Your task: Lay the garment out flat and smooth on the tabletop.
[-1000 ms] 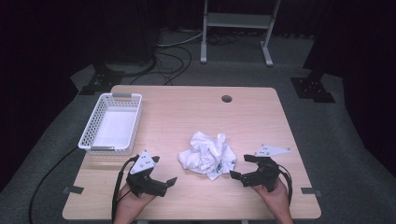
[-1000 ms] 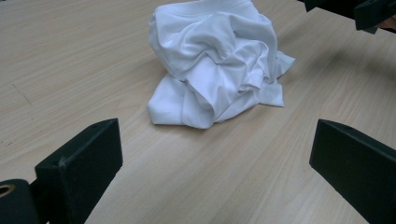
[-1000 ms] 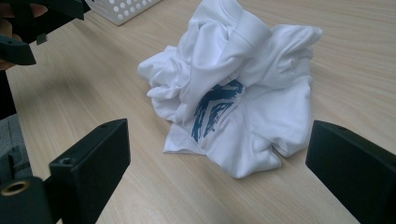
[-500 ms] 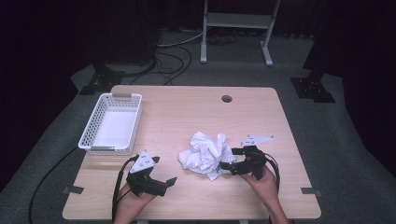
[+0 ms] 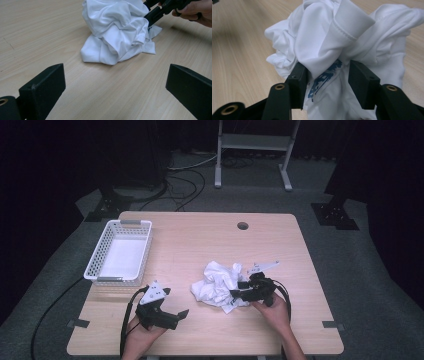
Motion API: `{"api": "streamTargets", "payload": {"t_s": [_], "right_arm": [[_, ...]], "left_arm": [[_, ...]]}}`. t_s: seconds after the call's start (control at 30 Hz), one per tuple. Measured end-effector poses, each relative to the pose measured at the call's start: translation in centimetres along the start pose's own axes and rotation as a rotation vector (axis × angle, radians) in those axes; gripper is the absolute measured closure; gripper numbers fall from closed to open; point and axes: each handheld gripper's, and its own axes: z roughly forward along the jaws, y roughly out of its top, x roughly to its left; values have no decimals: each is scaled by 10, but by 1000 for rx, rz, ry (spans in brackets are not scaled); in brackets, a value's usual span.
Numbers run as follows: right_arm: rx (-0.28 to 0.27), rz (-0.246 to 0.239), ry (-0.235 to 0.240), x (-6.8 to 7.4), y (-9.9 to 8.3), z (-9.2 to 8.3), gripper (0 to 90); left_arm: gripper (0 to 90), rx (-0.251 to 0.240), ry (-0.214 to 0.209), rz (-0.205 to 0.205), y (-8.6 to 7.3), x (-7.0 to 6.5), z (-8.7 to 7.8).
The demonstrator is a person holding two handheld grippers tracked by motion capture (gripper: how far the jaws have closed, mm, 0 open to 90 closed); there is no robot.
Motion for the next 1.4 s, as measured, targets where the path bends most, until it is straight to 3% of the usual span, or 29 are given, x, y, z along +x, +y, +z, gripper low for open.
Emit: {"api": "streamTargets", "payload": {"t_s": [0.23,0.43,0.93,1.4], "right_arm": [[57,-35,-11,2,-2,17,637],[59,-71,-12,7,-4,19,669],[67,-151,34,33,-17,18,677],[43,-152,74,58,-39,9,680]], "left_arm": [[14,5,1,2,0,0,1],[14,7,3,0,0,-2,0],[14,9,6,13,6,-13,0],[15,10,-7,41,19,-27,4]]}}
